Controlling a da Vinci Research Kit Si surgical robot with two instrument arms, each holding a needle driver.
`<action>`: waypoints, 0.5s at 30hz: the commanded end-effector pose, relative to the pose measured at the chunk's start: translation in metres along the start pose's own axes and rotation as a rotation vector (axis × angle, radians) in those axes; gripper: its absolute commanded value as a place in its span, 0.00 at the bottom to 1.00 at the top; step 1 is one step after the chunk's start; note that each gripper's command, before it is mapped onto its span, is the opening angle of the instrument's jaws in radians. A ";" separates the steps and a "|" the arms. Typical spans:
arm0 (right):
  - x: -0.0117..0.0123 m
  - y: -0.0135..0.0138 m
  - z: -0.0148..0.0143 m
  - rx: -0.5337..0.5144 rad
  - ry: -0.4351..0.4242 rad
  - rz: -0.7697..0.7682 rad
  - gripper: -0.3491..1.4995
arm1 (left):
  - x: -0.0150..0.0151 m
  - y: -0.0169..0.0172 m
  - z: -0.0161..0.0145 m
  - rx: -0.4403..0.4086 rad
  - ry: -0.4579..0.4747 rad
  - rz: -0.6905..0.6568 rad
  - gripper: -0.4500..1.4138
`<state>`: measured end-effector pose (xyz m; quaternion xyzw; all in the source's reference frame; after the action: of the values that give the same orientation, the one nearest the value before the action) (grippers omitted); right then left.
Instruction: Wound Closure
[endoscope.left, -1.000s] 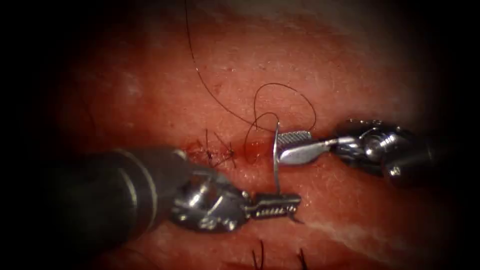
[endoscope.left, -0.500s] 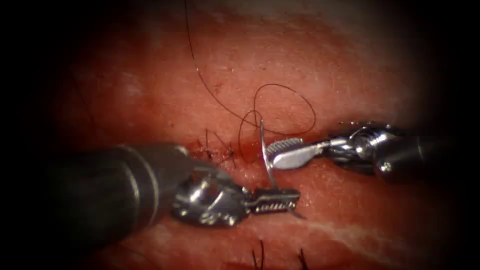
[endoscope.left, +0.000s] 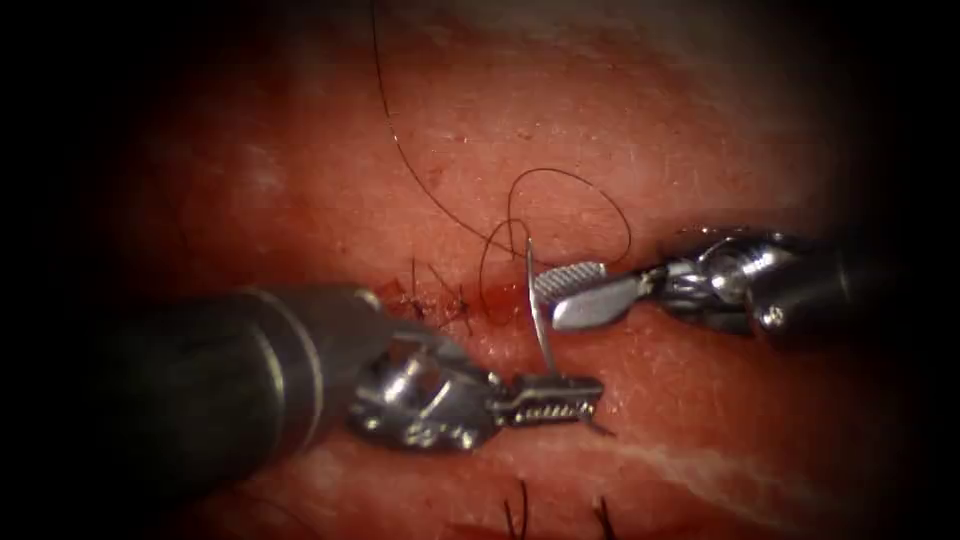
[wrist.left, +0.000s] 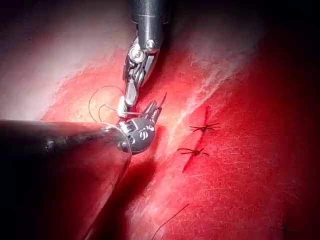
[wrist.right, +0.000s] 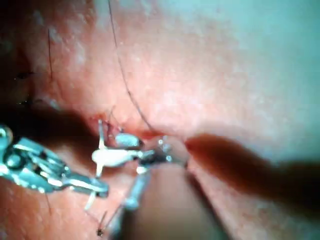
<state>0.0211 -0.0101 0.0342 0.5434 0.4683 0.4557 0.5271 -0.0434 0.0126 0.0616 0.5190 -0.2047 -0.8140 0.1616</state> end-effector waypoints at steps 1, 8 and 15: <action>-0.0011 0.0006 0.0006 0.004 -0.005 0.003 0.59 | -0.0001 0.0007 0.0008 -0.002 0.003 0.000 0.00; -0.0014 0.0003 0.0017 0.027 -0.024 0.021 0.58 | -0.0001 0.0007 0.0008 -0.002 0.003 0.006 0.00; -0.0013 0.0005 0.0025 0.029 -0.024 0.048 0.48 | -0.0001 0.0007 0.0006 -0.002 0.004 0.007 0.00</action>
<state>0.0232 -0.0107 0.0341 0.5674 0.4555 0.4546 0.5137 -0.0433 0.0125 0.0617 0.5185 -0.2067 -0.8131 0.1654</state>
